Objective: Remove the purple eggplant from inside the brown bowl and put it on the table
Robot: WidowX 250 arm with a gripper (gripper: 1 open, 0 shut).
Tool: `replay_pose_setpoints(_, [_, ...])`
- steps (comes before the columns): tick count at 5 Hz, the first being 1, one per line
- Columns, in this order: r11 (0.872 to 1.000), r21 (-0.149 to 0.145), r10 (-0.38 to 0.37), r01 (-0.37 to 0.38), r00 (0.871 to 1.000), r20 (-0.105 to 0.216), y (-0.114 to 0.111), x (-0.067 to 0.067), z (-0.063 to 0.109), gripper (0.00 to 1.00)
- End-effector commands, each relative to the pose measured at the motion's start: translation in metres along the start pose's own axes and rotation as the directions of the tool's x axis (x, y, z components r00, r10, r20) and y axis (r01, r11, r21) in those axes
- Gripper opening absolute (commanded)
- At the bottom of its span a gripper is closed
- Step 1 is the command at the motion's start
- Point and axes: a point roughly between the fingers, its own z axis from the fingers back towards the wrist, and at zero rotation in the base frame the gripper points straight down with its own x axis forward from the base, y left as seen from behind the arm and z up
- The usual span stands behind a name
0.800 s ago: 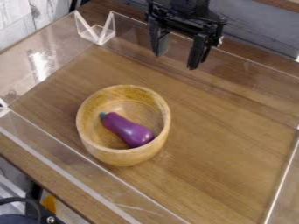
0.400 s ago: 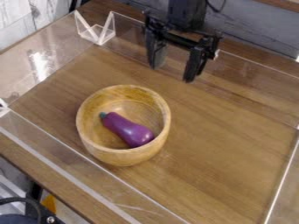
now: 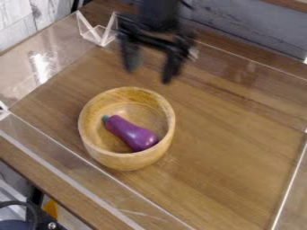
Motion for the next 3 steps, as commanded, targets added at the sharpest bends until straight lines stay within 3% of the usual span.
replay_pose_setpoints(1, [0.992, -0.025, 0.124, -0.123, 0.992, 0.039, 0.024, -0.015, 0.000, 1.00])
replay_pose_setpoints(2, [0.967, -0.054, 0.253, -0.250, 0.966, 0.056, 0.037, -0.025, -0.011, 1.00])
replay_pose_setpoints(3, [0.940, -0.076, 0.338, -0.333, 0.939, 0.069, 0.041, -0.026, -0.033, 1.00])
